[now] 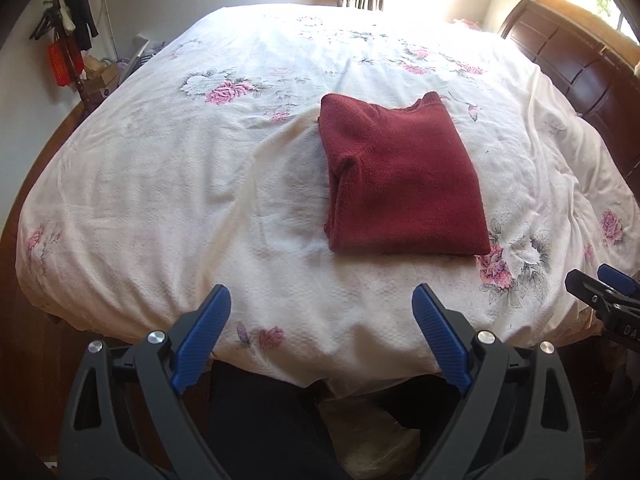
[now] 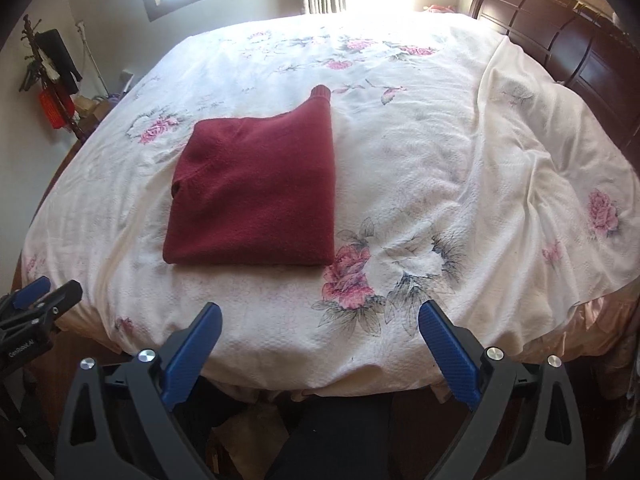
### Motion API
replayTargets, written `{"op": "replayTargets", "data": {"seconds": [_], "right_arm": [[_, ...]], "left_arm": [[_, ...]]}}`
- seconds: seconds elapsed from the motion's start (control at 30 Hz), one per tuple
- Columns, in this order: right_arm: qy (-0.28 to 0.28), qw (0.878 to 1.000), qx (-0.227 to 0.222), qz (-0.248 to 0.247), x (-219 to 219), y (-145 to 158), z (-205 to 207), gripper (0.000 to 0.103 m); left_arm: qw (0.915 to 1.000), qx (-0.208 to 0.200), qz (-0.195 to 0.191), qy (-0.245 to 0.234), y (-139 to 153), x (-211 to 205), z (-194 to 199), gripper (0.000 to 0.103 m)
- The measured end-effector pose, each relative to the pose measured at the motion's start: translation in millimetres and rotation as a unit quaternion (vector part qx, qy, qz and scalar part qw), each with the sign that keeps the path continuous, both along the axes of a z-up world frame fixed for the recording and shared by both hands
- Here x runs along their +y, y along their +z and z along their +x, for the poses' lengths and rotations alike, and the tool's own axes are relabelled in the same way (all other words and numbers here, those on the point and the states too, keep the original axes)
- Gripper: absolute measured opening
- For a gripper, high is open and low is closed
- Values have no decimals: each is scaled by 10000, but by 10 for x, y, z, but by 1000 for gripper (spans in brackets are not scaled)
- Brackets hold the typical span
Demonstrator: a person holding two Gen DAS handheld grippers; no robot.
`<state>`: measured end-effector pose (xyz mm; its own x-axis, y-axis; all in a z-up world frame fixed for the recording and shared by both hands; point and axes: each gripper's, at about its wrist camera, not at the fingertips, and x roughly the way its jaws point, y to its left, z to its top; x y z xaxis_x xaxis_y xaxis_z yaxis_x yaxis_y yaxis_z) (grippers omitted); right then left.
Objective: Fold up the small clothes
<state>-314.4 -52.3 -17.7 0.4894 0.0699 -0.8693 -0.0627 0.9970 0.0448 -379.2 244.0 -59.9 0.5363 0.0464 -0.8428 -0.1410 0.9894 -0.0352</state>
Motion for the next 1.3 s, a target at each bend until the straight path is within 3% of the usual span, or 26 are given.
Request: {"op": "replayTargets", "data": {"seconds": [0.6,1.3], "right_arm": [[85,9997,-225,32,102,301,-112,99],[154,9997,56,-198,257,107,-81,99]], "left_arm": [[9992,-220,332,66,311,-74,-225,92],[9988,-83,488,67,205,-57,-191,92]]}}
